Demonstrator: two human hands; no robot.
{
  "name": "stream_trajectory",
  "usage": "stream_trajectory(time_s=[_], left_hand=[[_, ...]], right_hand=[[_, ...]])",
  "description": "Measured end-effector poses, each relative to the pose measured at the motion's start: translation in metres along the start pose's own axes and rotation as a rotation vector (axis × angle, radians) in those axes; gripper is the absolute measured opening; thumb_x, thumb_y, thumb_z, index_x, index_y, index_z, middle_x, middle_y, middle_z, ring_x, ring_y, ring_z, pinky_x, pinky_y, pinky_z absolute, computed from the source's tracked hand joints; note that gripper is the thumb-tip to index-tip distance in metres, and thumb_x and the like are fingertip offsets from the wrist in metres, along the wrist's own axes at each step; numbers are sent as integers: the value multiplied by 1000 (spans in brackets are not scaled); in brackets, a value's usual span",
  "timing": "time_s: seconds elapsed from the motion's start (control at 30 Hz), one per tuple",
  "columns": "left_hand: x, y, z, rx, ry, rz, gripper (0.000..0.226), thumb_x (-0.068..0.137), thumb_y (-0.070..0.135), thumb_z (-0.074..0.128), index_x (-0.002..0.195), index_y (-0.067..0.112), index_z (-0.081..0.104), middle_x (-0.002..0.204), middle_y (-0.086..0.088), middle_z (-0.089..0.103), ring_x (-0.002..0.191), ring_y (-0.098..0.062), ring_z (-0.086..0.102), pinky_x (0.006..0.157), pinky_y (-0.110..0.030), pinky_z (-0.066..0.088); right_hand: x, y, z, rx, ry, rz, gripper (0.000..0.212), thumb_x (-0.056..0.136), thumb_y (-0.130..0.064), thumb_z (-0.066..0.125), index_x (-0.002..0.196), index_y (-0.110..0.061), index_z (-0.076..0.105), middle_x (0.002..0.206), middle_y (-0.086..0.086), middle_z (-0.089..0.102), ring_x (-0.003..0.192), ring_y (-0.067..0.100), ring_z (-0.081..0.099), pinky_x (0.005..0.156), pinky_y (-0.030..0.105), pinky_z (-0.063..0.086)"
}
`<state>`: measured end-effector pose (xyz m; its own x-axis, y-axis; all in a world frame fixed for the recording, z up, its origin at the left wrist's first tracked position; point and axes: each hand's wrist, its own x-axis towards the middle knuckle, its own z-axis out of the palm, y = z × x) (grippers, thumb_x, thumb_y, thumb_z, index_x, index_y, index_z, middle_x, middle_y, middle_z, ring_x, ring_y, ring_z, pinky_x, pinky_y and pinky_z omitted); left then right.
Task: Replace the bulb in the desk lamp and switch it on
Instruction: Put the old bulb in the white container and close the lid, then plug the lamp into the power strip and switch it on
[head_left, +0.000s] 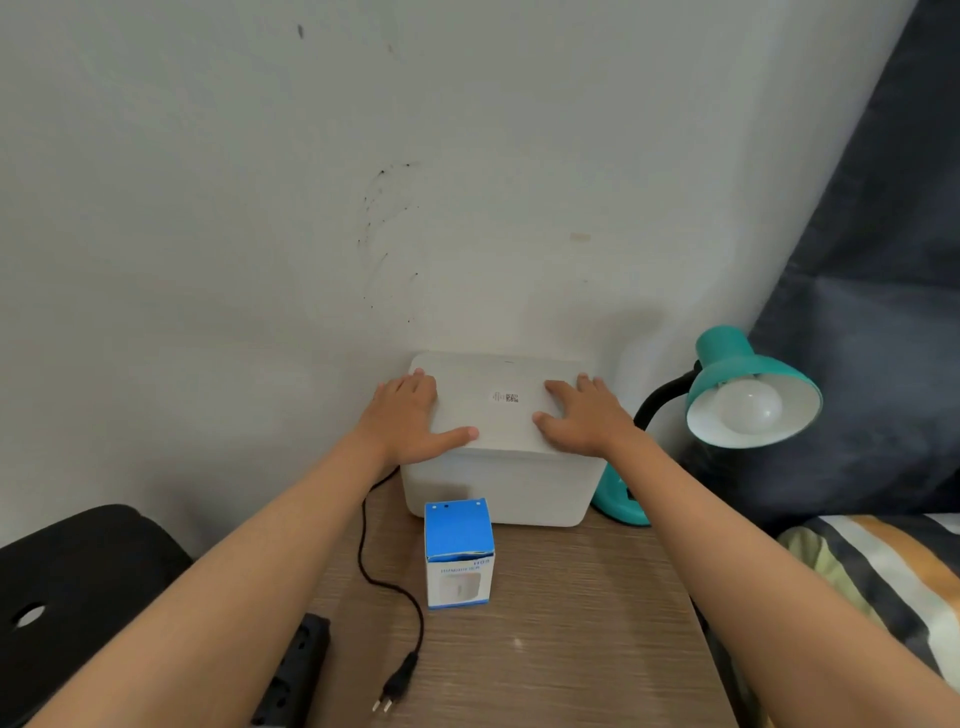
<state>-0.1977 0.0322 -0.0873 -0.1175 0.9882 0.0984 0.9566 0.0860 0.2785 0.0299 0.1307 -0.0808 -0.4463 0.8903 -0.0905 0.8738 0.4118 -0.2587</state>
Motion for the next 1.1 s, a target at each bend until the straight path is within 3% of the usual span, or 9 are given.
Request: stream_trajectory(time_s=[0.13, 0.3, 0.4, 0.47, 0.53, 0.7, 0.87, 0.97, 1.1], left_hand=[[3, 0, 0, -51, 18, 3, 88, 50, 85, 39, 99, 13, 42, 109, -5, 49, 107, -27, 43, 85, -32, 33], [0, 0, 2, -71, 15, 4, 91, 53, 85, 37, 106, 11, 42, 125, -8, 47, 124, -28, 37, 100, -38, 31], [-1, -1, 4, -3, -42, -19, 98, 60, 87, 33, 123, 12, 38, 150, -11, 28, 139, -26, 23, 114, -50, 16], [-2, 1, 3, 62, -88, -58, 96, 71, 83, 34, 135, 12, 31, 156, -11, 13, 143, -25, 14, 116, -53, 3], [-6, 6, 1, 148, -99, -84, 93, 77, 79, 28, 140, 11, 26, 157, -14, 7, 145, -25, 7, 116, -52, -2], [-37, 33, -3, 169, 35, -93, 77, 89, 63, 33, 139, 5, 31, 156, -18, 11, 144, -28, 10, 117, -47, 4], [-115, 25, 10, -62, 180, -116, 57, 86, 48, 49, 127, 8, 47, 150, -15, 31, 137, -29, 29, 115, -47, 18], [-176, 10, 26, -108, 166, -237, 57, 85, 46, 53, 130, 11, 45, 151, -13, 28, 139, -28, 26, 116, -47, 13], [-251, -10, 48, -117, 105, -370, 65, 86, 51, 51, 138, 15, 36, 153, -9, 25, 141, -24, 22, 116, -47, 11]], right_hand=[[3, 1, 6, 34, 56, 3, 66, 87, -55, 39, 146, -29, 24, 157, 17, 12, 146, 35, 4, 118, 45, 11], [-3, 1, 10, 128, 200, -20, 60, 86, -50, 50, 138, -22, 42, 145, 16, 36, 139, 35, 22, 113, 42, 20], [-10, -3, 15, 127, 417, -16, 45, 85, -49, 52, 112, -15, 61, 114, 10, 56, 114, 29, 47, 88, 37, 44], [-16, -8, 18, 33, 538, -7, 41, 89, -48, 47, 90, -10, 63, 93, 8, 58, 94, 27, 54, 66, 33, 43], [-21, -14, 18, -53, 521, -21, 42, 95, -42, 38, 88, -7, 60, 93, 10, 57, 90, 29, 55, 61, 32, 39], [-42, -29, 12, -166, 392, -5, 45, 97, -41, 32, 105, -7, 60, 106, 12, 58, 95, 31, 56, 76, 38, 42], [-112, -60, 64, 202, 693, -327, 16, 81, -22, 55, 85, -10, 65, 78, 9, 61, 74, 28, 57, 60, 36, 46], [-161, -80, 107, 356, 568, -460, 17, 81, -26, 50, 85, -15, 63, 78, 1, 61, 74, 18, 56, 64, 25, 43], [-190, -91, 155, 328, 275, -437, 23, 83, -26, 53, 103, -20, 63, 94, 1, 59, 92, 18, 57, 76, 28, 46]])
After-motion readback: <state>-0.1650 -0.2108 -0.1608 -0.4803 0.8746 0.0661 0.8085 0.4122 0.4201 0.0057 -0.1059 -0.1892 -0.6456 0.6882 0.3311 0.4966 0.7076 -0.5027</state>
